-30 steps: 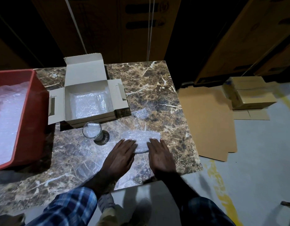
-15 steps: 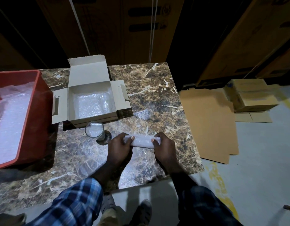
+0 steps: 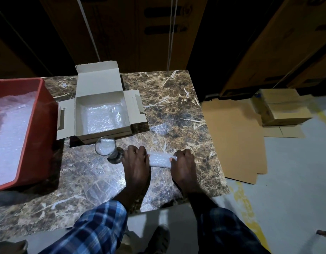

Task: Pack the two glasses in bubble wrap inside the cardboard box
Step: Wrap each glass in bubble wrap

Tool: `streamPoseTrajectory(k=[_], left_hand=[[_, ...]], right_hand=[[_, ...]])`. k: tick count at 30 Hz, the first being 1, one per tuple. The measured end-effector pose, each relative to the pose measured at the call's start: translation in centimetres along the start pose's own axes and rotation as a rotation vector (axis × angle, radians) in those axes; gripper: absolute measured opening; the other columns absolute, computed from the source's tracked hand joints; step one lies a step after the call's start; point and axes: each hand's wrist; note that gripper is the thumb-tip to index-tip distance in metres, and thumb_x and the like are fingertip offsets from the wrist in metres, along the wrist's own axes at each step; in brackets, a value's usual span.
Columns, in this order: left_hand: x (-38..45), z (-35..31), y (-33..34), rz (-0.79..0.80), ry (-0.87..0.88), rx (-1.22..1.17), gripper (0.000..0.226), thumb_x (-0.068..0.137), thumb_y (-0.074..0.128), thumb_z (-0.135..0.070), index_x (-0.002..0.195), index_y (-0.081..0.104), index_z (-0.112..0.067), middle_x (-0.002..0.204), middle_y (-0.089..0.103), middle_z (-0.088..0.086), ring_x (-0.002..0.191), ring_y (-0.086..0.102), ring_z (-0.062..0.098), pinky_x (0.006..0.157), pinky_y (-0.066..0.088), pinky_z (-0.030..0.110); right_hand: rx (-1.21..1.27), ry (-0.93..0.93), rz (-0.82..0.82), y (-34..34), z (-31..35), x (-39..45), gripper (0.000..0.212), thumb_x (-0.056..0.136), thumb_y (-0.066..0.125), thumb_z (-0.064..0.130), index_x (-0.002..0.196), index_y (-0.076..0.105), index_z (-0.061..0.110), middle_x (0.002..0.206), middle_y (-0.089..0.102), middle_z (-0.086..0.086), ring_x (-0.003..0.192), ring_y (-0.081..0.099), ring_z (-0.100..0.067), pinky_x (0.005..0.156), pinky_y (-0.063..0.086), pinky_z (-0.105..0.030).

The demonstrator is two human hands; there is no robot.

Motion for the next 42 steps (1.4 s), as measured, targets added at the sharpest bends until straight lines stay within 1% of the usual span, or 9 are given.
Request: streamPoseTrajectory(k=[5, 12, 16, 20, 24, 30, 35, 38, 42], left_hand=[[-2.1, 0.6, 0.5, 0.096, 0.382, -0.004, 0.014, 0.093, 0.064, -0.013, 0.107, 0.065, -0.011, 0.117, 0.059, 0.007, 0.106, 0.053, 0.030, 0.089, 0.042, 0.042], [-3.2, 2.0, 0.3, 0.253, 0.516, 0.013, 0.044, 0.093, 0.048, -0.018, 0.135, 0.058, -0.011, 0.138, 0.058, 0.004, 0.117, 0.055, 0.025, 0.106, 0.037, 0.042], [-2.2, 2.4, -0.7, 0.371, 0.492, 0.107, 0.056, 0.084, 0.045, -0.024, 0.139, 0.052, -0.022, 0.140, 0.052, -0.005, 0.112, 0.048, 0.024, 0.093, 0.033, 0.038], [-1.6, 2.9, -0.8, 0.421, 0.487, 0.090, 0.053, 0.087, 0.055, -0.027, 0.139, 0.052, -0.025, 0.143, 0.049, -0.007, 0.120, 0.042, 0.024, 0.092, 0.037, 0.041], [-1.4, 2.9, -0.8, 0.460, 0.444, 0.053, 0.054, 0.082, 0.064, -0.036, 0.135, 0.055, -0.028, 0.142, 0.050, -0.011, 0.121, 0.040, 0.022, 0.090, 0.040, 0.043], [-1.0, 2.2, -0.6, 0.539, 0.267, -0.143, 0.042, 0.093, 0.044, -0.070, 0.112, 0.064, -0.038, 0.119, 0.059, -0.025, 0.105, 0.041, 0.014, 0.091, 0.034, 0.038], [-0.6, 1.7, -0.3, 0.510, 0.067, -0.310, 0.049, 0.094, 0.037, -0.069, 0.089, 0.066, -0.030, 0.075, 0.061, -0.010, 0.088, 0.042, 0.018, 0.083, 0.039, 0.043], [0.1, 0.9, -0.5, 0.486, -0.050, -0.380, 0.049, 0.094, 0.035, -0.060, 0.084, 0.063, -0.022, 0.072, 0.059, -0.006, 0.088, 0.043, 0.019, 0.079, 0.040, 0.040], [1.1, 0.2, 0.0, 0.460, -0.101, -0.350, 0.034, 0.104, 0.042, -0.039, 0.082, 0.052, -0.016, 0.074, 0.057, 0.003, 0.079, 0.044, 0.023, 0.068, 0.032, 0.038]], right_hand=[[0.058, -0.021, 0.046, -0.4, 0.5, -0.7, 0.026, 0.099, 0.054, 0.025, 0.103, 0.060, 0.000, 0.106, 0.057, -0.016, 0.101, 0.053, -0.031, 0.084, 0.035, -0.035], [0.429, 0.075, 0.133, 0.2, 0.5, -3.6, 0.020, 0.090, 0.060, 0.016, 0.103, 0.052, 0.028, 0.070, 0.062, -0.001, 0.064, 0.059, -0.018, 0.061, 0.041, -0.033], [0.473, -0.002, 0.198, -0.2, 0.1, -3.7, 0.039, 0.082, 0.056, 0.001, 0.107, 0.073, 0.025, 0.073, 0.064, 0.006, 0.055, 0.051, 0.003, 0.062, 0.039, -0.018], [0.382, -0.178, 0.275, -0.1, -1.1, -3.6, 0.061, 0.069, 0.051, -0.003, 0.122, 0.069, 0.021, 0.104, 0.074, -0.004, 0.090, 0.067, -0.009, 0.086, 0.054, -0.027], [0.247, -0.283, 0.166, 0.2, -1.3, -3.4, 0.038, 0.082, 0.056, 0.011, 0.116, 0.071, 0.021, 0.104, 0.067, -0.003, 0.099, 0.061, -0.023, 0.086, 0.051, -0.041], [0.248, -0.366, 0.000, 0.0, -1.3, -2.6, 0.011, 0.091, 0.064, 0.017, 0.098, 0.073, 0.017, 0.127, 0.057, 0.000, 0.118, 0.049, -0.015, 0.096, 0.039, -0.032], [0.532, -0.147, 0.189, -0.1, -0.1, -1.1, 0.006, 0.090, 0.066, 0.023, 0.093, 0.064, 0.018, 0.093, 0.065, 0.004, 0.085, 0.059, -0.014, 0.076, 0.050, -0.038], [0.651, -0.011, 0.257, -0.1, 0.3, -0.7, 0.028, 0.069, 0.067, 0.033, 0.094, 0.067, 0.020, 0.094, 0.071, 0.004, 0.082, 0.063, -0.012, 0.070, 0.051, -0.034], [0.633, 0.054, 0.150, 0.4, 0.5, 0.4, 0.017, 0.085, 0.077, 0.033, 0.082, 0.067, 0.019, 0.071, 0.068, 0.011, 0.066, 0.060, 0.008, 0.067, 0.048, -0.021]])
Point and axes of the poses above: each hand's wrist, its own x-axis towards the middle knuckle, its own y-axis out of the palm, z = x × y
